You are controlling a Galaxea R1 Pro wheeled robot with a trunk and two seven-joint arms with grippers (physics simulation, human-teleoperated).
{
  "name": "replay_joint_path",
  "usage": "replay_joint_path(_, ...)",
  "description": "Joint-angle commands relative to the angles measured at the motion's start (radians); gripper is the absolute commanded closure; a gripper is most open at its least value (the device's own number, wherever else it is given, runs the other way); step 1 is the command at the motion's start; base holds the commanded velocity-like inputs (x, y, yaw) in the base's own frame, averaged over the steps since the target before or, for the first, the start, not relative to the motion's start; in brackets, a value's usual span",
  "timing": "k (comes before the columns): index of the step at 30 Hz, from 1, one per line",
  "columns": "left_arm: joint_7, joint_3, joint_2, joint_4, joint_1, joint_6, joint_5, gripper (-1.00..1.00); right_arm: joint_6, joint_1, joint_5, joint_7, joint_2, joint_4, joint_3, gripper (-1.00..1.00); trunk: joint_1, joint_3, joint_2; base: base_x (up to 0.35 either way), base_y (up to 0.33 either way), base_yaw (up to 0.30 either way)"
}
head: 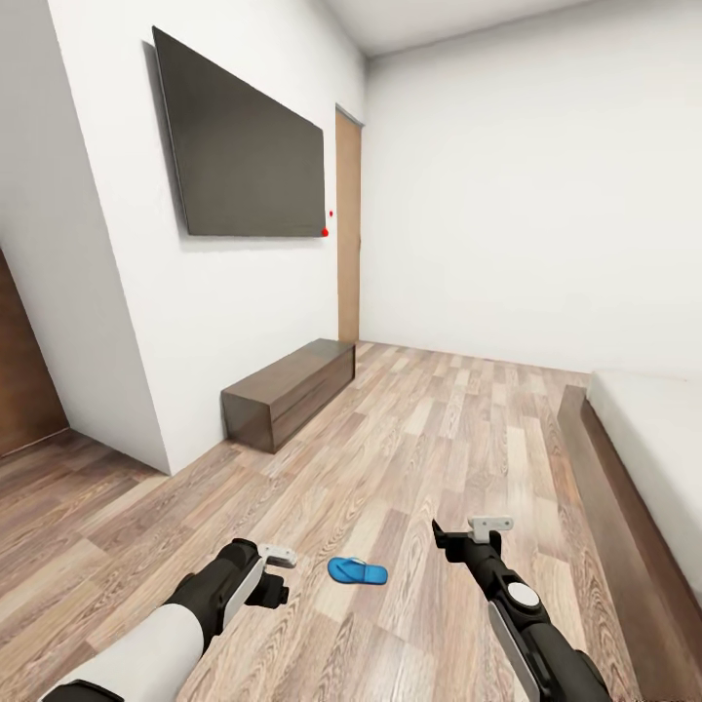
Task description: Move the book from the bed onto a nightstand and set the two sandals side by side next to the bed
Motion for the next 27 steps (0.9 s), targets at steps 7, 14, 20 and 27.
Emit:
replay_joint_path(7,0.007,-0.01,0.001,0.0,-0.001,-0.003,0.009,-1.0,0.012,0.0,-0.01,0.001,-0.001,-0.015,0.003,-1.0,0.027,-0.023,-0.05,0.0,0.0,0.0)
replay_joint_path(14,0.007,-0.012,-0.001,0.0,-0.001,-0.006,0.0,-1.0,0.011,0.0,-0.01,0.001,-0.001,-0.018,0.002,-1.0,0.054,-0.045,-0.099,0.0,0.0,0.0)
replay_joint_path(20,0.007,-0.012,-0.004,0.0,-0.001,-0.008,-0.01,-1.0,0.008,0.0,-0.01,0.003,-0.001,-0.019,0.003,-1.0,0.077,-0.064,-0.141,0.0,0.0,0.0)
replay_joint_path(27,0.007,-0.011,-0.006,0.0,-0.001,-0.009,-0.013,-1.0,0.004,0.0,-0.009,0.002,-0.001,-0.019,0.031,-1.0,0.103,-0.086,-0.19,0.0,0.0,0.0)
